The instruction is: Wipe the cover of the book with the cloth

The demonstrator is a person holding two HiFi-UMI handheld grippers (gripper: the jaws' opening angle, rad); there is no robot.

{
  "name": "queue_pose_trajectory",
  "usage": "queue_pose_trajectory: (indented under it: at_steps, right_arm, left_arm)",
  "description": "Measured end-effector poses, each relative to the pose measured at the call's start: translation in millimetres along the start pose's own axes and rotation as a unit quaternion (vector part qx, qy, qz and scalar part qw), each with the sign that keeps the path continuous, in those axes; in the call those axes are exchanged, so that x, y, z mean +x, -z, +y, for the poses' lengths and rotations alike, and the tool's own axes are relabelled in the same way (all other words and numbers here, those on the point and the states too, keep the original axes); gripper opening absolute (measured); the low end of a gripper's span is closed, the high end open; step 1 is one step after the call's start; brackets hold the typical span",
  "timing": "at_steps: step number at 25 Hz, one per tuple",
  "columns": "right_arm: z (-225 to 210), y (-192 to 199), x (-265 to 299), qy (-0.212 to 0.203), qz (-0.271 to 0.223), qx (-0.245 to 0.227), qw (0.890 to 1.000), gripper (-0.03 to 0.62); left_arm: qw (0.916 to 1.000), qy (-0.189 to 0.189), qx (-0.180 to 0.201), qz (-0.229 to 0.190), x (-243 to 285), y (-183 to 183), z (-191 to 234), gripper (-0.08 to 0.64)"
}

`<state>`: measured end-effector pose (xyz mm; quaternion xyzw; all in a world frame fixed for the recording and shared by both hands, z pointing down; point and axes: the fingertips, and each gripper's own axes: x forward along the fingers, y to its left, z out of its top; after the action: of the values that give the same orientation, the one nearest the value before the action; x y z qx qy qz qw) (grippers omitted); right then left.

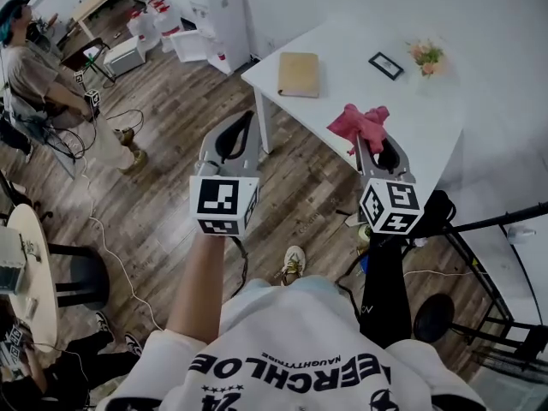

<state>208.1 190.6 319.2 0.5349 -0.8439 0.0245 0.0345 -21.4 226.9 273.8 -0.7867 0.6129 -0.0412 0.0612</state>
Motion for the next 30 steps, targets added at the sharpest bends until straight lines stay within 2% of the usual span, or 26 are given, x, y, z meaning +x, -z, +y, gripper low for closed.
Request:
queue_pose_trajectory:
  at_steps: [8, 13, 20, 30]
  right_arm:
    - [-31.3, -6.5, 57.6, -0.026, -0.006, -0.010, 1.000, 0.147]
    - [-44.5, -8.2, 77.2, -0.024, -0.015, 0.010, 1.000, 0.149]
    - [-45.1, -2.5, 107.2, -0.037, -0.004, 0.000, 0.999, 0.147]
    - [-49.1, -7.9, 190.1, -0.025, 0.001, -0.017, 1.000, 0.149]
  left_arm:
    - [0.9996, -0.026, -0.007, -0.003, 58.6, -3.1, 12.7, 0.055]
    - [0.9997, -0.025, 0.003, 0.000, 79.3, -2.9, 10.1, 0.055]
    - [0.9998, -0.017, 0.008, 0.009, 109.6, 5.0, 16.0, 0.055]
    - [1.0000, -0.003, -0.001, 0.007, 188.3, 23.6, 68.2, 0.055]
